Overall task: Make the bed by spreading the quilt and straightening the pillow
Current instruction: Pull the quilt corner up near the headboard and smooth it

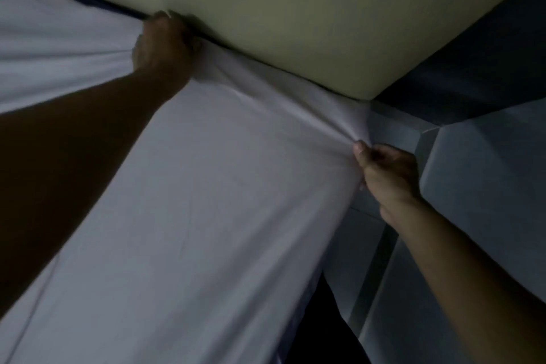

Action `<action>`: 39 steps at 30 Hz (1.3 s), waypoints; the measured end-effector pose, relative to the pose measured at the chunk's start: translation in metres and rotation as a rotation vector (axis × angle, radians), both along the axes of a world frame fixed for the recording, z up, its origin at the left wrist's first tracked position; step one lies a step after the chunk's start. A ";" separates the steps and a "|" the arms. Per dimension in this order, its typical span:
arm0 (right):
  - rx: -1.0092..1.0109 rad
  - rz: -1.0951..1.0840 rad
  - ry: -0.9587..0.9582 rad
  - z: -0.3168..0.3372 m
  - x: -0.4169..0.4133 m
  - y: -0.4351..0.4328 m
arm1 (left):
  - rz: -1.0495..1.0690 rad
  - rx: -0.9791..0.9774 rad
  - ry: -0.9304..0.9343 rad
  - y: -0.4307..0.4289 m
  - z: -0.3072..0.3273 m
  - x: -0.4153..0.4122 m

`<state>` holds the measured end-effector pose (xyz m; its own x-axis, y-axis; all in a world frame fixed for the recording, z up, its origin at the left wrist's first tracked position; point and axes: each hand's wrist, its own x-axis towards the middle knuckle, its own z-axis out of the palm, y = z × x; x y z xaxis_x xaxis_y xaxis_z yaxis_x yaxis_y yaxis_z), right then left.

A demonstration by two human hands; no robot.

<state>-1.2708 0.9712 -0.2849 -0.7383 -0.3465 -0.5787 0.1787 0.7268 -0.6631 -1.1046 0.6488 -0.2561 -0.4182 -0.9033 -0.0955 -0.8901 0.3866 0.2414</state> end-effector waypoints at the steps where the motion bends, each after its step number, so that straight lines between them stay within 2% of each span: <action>1: -0.024 -0.010 0.031 0.001 -0.004 0.000 | 0.003 -0.010 0.046 -0.003 0.004 -0.001; 3: -0.067 -0.040 0.073 -0.001 -0.003 0.001 | -0.027 -0.030 0.095 -0.008 0.005 0.000; 5: -0.060 -0.058 0.053 -0.009 0.005 0.005 | -0.068 -0.002 0.064 -0.005 -0.003 0.002; 8: -0.042 -0.079 -0.073 -0.010 0.010 0.010 | -0.077 0.090 0.036 0.009 -0.019 0.006; 13: -0.112 -0.094 -0.277 0.003 0.021 0.029 | 0.019 0.100 0.191 0.076 -0.023 0.004; 17: -0.080 -0.082 -0.267 -0.001 0.042 0.051 | -0.283 0.042 0.022 0.150 -0.034 0.023; 20: -0.066 -0.128 -0.244 -0.003 0.039 0.058 | -0.344 0.090 -0.012 0.190 -0.035 0.033; 21: -0.080 -0.155 -0.189 -0.004 0.039 0.057 | -0.361 0.082 -0.016 0.200 -0.032 0.036; 23: -0.077 -0.128 0.096 0.001 0.042 0.053 | -0.399 0.058 -0.033 0.212 -0.029 0.043; 25: -0.162 0.049 0.435 0.015 0.051 0.041 | -0.414 0.050 -0.044 0.220 -0.027 0.051; 26: -0.223 0.208 0.541 0.017 0.054 0.033 | -0.418 0.046 -0.052 0.223 -0.027 0.055; 27: -0.245 0.405 0.576 0.015 0.056 0.024 | -0.422 0.045 -0.059 0.227 -0.027 0.058; 29: -0.109 0.783 0.545 -0.001 0.048 0.010 | -0.431 0.032 -0.067 0.232 -0.029 0.066; 31: 0.073 0.961 0.558 -0.018 0.031 -0.001 | -0.433 0.012 -0.085 0.237 -0.028 0.077; 34: 0.205 0.997 0.585 -0.029 0.018 -0.010 | -0.445 -0.008 -0.097 0.249 -0.030 0.096; 36: 0.254 0.897 0.654 -0.026 0.034 -0.012 | -0.448 -0.055 -0.062 0.260 -0.029 0.111; 38: 0.216 0.781 0.824 -0.017 0.061 -0.007 | -0.423 -0.081 -0.038 0.271 -0.029 0.125; 39: 0.144 0.802 0.874 -0.013 0.075 -0.003 | -0.407 -0.079 -0.037 0.276 -0.029 0.131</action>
<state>-1.1956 0.9686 -0.2978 -0.5042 -0.8615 -0.0594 -0.8312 0.5028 -0.2373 -0.9740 0.9252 -0.2850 -0.7401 -0.6703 -0.0545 -0.6685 0.7246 0.1675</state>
